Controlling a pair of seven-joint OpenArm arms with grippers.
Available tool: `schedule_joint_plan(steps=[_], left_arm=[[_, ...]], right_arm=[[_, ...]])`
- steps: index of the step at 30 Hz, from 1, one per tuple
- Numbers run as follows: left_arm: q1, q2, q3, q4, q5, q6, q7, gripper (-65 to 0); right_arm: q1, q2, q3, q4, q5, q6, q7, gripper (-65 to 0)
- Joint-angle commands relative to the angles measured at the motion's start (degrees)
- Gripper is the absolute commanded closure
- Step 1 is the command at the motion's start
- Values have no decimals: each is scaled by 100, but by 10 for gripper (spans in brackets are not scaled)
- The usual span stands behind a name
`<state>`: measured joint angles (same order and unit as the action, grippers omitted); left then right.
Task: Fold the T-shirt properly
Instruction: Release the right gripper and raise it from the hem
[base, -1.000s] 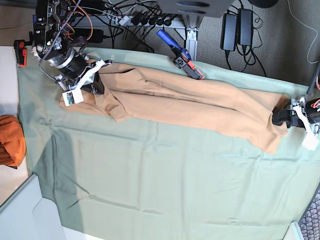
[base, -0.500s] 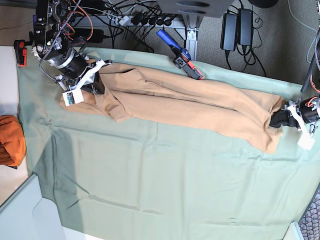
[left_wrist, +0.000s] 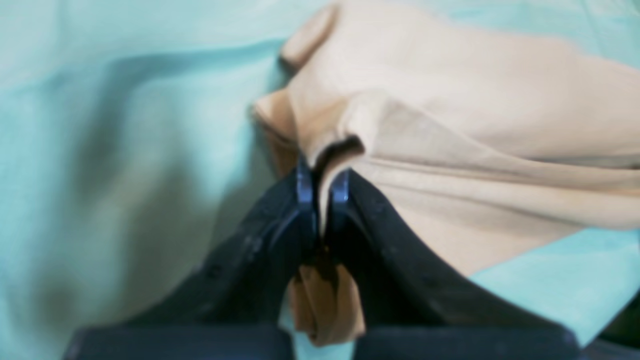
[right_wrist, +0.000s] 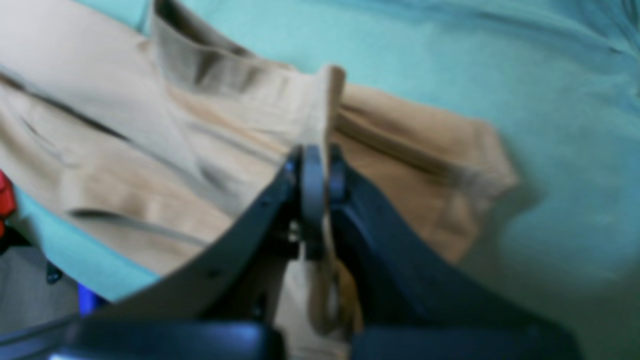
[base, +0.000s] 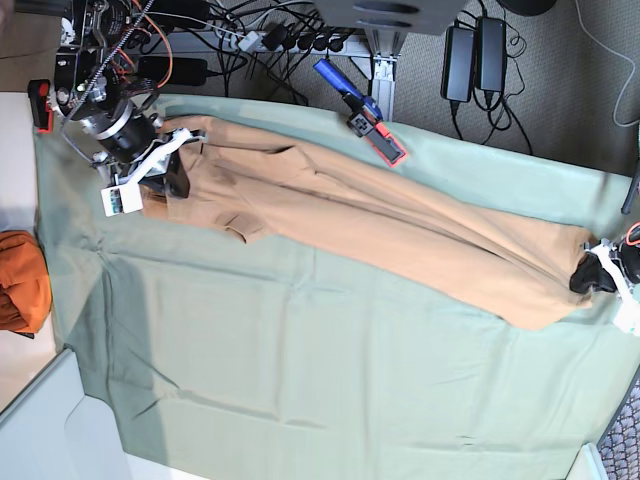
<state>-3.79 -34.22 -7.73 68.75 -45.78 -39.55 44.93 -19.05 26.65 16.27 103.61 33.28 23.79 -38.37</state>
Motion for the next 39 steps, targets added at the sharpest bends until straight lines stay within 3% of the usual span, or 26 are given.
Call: schedule_joint_plan(steps=[1,13,17,21,27,30,32,39], left_arm=[[-186,-184,-55,-31,-20,-45,-168,0],[-363,-256,-52,-245,-337,-45,-138,0],[-365,-192,-50,-245,-378,-45,-138,0],[-365,-72,-48,-245,-376,-45,-133,0],[-365,-37,-48,-245,-457,-45,-94,0],[-365,-37,-48,-245,-457,-45,-92,0],[-365,-37,-48,-245,-457,-45,-92,0],[-363,-37,-48,-245,-463,-45,35,0]], right_arm=[[46,79,87,90,63,601,122,0],[63,74,92,90,326,603,122,0],[66,59,92,92,688,605,76,0],[157,-162,90,92,977,614,-122,0],[155,-433,92,92,935,612,-114,-8],[157,-450,92,92,870,610,-87,-285],[190,-457,92,92,870,612,-87,-387],[542,-463,92,103,905,608,-118,-407]])
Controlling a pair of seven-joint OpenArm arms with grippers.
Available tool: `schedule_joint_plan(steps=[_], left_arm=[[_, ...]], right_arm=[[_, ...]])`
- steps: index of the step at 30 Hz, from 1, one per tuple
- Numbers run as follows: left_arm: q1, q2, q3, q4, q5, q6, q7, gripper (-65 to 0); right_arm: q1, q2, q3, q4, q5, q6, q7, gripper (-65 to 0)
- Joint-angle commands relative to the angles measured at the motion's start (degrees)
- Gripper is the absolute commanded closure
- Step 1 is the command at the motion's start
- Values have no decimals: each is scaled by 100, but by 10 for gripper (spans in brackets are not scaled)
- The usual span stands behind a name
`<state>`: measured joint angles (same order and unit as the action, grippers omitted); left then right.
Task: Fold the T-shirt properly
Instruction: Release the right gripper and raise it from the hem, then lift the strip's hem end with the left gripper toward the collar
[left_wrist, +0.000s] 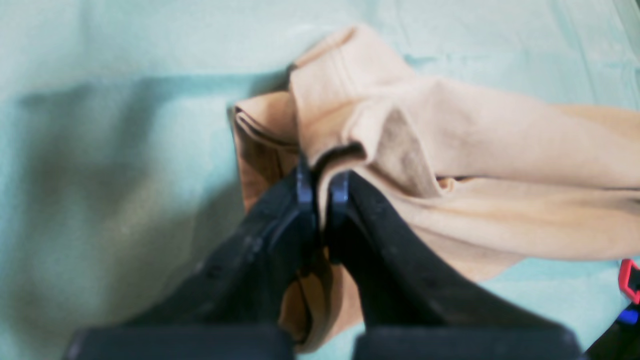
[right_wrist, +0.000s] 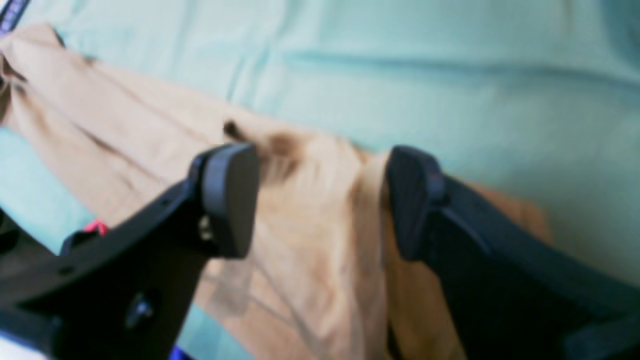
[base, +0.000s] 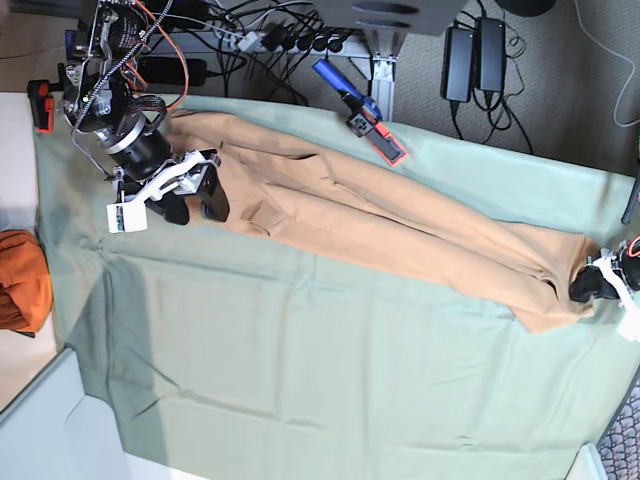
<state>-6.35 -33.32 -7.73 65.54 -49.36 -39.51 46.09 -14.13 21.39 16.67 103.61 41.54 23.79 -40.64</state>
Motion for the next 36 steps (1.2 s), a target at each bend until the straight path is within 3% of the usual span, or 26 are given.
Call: schedule_joint_plan(steps=[1,8,17,21,26,30,36], left_arm=[[-107,-127,-48,76,-105,-49,-81,0],[-109,-131,-48,87,-232,-49,-37,0],[-35,-129,-48,208,-879,-49,651,0],[297,-127,-48,1123,-940,-49,723,0],[1003,-59,-31,3032,-1036,-49,737,0],[1191,173,450,3956,-610,-49,485,0],[929,929,1521,3862,514,-49,164,0]], right_arm=[[101,63,52,103,94,608,109,-407],[330,63,92,103,44,605,116,-407],[328,66,166,103,42,608,120,-407],[330,66,166,103,24,608,120,-407],[330,66,166,103,24,608,122,-407],[328,66,166,103,20,608,120,-407],[299,81,170,103,-149,608,116,-407]])
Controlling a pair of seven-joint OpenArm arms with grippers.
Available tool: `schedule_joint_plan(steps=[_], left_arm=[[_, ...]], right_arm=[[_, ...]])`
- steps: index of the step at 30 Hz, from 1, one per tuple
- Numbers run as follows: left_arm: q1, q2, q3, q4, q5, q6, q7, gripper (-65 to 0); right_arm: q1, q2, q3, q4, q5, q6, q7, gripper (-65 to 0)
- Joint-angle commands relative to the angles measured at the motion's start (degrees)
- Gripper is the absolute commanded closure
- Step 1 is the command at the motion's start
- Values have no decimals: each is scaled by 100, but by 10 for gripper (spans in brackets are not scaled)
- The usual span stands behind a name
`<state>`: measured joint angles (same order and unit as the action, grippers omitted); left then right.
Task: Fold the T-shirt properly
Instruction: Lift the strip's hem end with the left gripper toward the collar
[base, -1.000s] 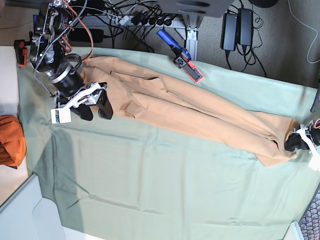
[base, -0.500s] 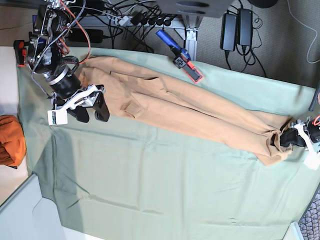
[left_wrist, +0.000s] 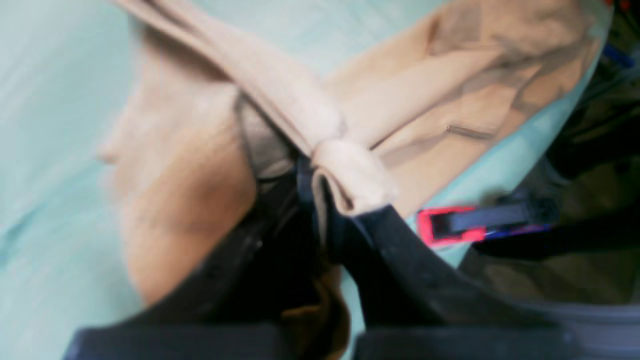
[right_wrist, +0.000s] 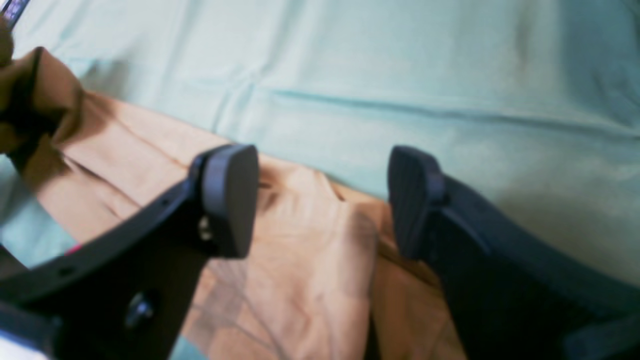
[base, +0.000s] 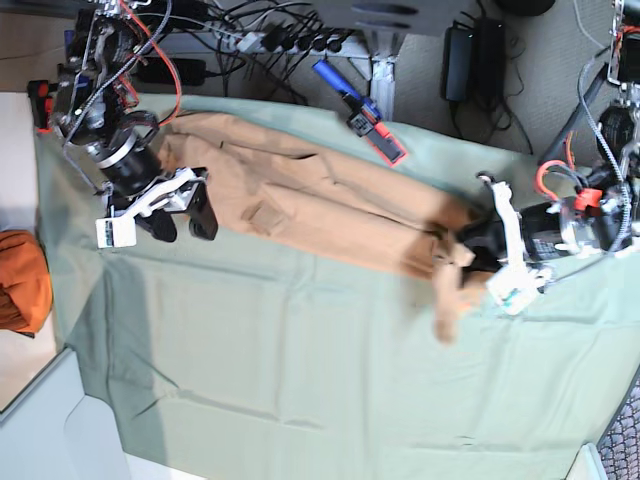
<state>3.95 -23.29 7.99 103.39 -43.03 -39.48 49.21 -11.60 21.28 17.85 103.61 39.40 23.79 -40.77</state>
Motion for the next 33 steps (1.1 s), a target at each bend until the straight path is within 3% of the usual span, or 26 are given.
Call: schedule_joint_plan(steps=[1,8,15,18,19,27,33], left_arm=[[-146,48,59,-7,28,-52,-175,0],[-249,533,586,-544,428,-52,-186,0],[-271,614,667,-566,431,-52,-190,0],[-282,614,667,-566,426,-52,-186,-277],[-280,614,669,-566,404,-52,-186,-332],[-282,616,667,-531,-129,-52,-153,-342],[-282,610,584,-39,-518,-52,181,-341]], right_arm=[[46,92,52,103,68,608,131,-407],[48,92,52,103,68,605,133,-407],[46,92,52,103,70,605,133,-407],[46,92,52,103,68,605,133,-407],[46,92,52,103,68,605,133,-407],[46,90,52,103,68,605,155,-407],[48,87,52,103,70,605,203,-407]])
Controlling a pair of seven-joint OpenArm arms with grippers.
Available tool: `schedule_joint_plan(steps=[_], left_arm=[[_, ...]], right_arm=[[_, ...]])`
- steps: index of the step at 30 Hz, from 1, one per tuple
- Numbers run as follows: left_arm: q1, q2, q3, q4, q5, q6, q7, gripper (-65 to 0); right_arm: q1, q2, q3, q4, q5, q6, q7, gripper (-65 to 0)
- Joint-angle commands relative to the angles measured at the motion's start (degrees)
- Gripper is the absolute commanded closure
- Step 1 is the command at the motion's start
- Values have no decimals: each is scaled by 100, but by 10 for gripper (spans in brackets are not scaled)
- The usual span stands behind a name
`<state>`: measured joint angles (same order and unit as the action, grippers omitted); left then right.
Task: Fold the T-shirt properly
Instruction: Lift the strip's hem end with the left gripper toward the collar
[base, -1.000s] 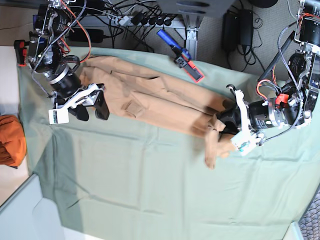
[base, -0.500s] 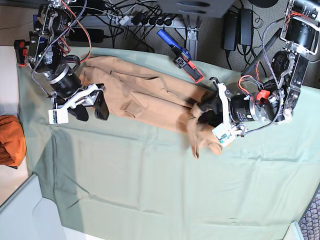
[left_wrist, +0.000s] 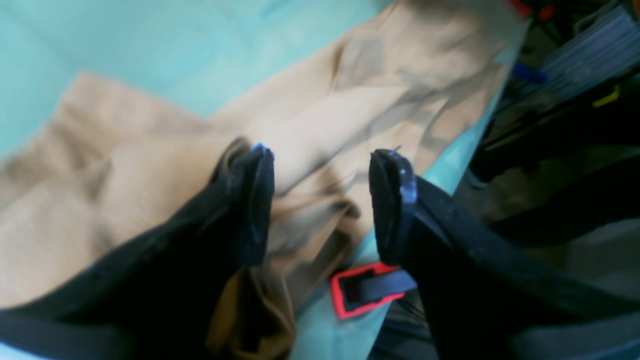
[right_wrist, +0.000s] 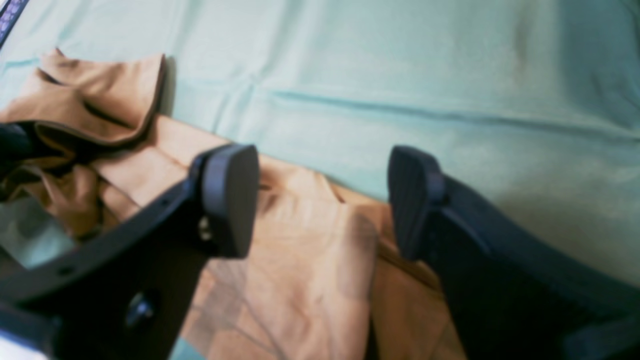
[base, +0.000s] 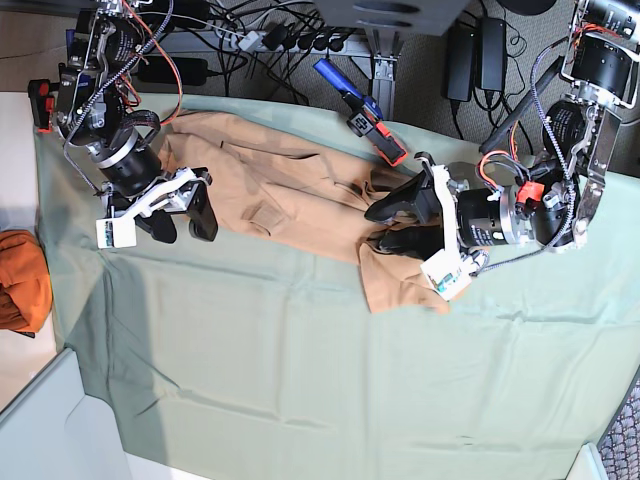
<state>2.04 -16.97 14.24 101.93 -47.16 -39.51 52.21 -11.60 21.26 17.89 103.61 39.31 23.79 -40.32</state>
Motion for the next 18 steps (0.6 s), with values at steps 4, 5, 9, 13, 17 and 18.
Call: schedule_joint_plan(steps=[4,5,9,13,17,18], left_arm=[[-90,-37,-444,529,-164,-49,-72,-341],[-92,-35,-575,579,-214,-49,-72,-341],[-87,-37,-1019,586,-179,-49,-81,-341],[-72,-293,-1165,411,-127,-49,-76,-341],[118,-669,-1165,284,-146,-49,-87,-341],[170,-752,-1165,284,-146,-49,-94,-341]], right_arm=[[48,72,48,103,81,605,173,-407],[48,61,48,103,79,605,173,-407],[50,57,46,103,367,608,170,-407],[205,-127,33,103,476,616,170,-405],[426,-398,-136,103,485,619,153,-378],[498,-450,-243,103,470,616,153,-340]])
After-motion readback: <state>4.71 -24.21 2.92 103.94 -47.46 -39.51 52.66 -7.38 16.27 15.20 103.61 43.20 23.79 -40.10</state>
